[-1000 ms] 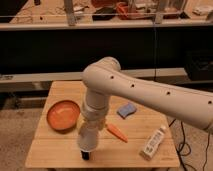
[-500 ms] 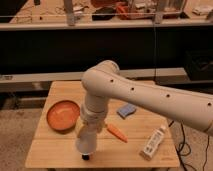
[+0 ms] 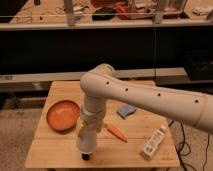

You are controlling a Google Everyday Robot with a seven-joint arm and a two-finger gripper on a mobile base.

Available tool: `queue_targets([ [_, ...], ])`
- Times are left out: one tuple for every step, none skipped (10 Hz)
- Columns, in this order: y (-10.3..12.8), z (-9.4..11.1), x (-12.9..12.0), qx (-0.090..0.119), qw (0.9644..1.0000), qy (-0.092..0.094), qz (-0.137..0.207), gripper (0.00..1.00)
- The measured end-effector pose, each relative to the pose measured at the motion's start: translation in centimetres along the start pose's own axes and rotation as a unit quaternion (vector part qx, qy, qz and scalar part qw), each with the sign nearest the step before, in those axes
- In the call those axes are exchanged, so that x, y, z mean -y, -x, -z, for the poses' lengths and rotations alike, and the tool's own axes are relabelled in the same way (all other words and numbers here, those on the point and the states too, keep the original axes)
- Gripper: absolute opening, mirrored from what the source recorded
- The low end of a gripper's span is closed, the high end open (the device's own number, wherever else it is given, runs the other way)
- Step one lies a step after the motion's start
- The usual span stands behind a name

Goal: Place the ceramic cup over the eraser

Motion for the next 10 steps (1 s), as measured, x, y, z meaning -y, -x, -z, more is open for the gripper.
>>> queue_targets([
  [-0.3,-0.6,-0.1,0.001,1.0,0.001,0.0,0.0],
  [-0.5,-1.2,-0.4,0.001,1.0,0.002,-0.003,0.0],
  [-0.7,-1.3,-0.6,0.001,1.0,0.003,-0.006,0.0],
  [-0.8,-1.6,-0.6,0.001,1.0,0.004,-0.008,0.0],
  [-0.9,-1.9,-0.6,0.003,0.9999,0.005,-0.009,0.01],
  [-1.0,-2.0,-0.6,0.004,0.9999,0.006,-0.011,0.05],
  [-1.1,-2.1,-0.7,0.004,0.9999,0.007,-0.014,0.14],
  [-1.2,-2.2,-0.9,0.004,0.9998,0.008,-0.016,0.18],
  [-1.3,-2.3,-0.9,0.004,0.9998,0.009,-0.019,0.19],
  [-1.4,-2.4,-0.9,0.005,0.9997,0.009,-0.02,0.2],
])
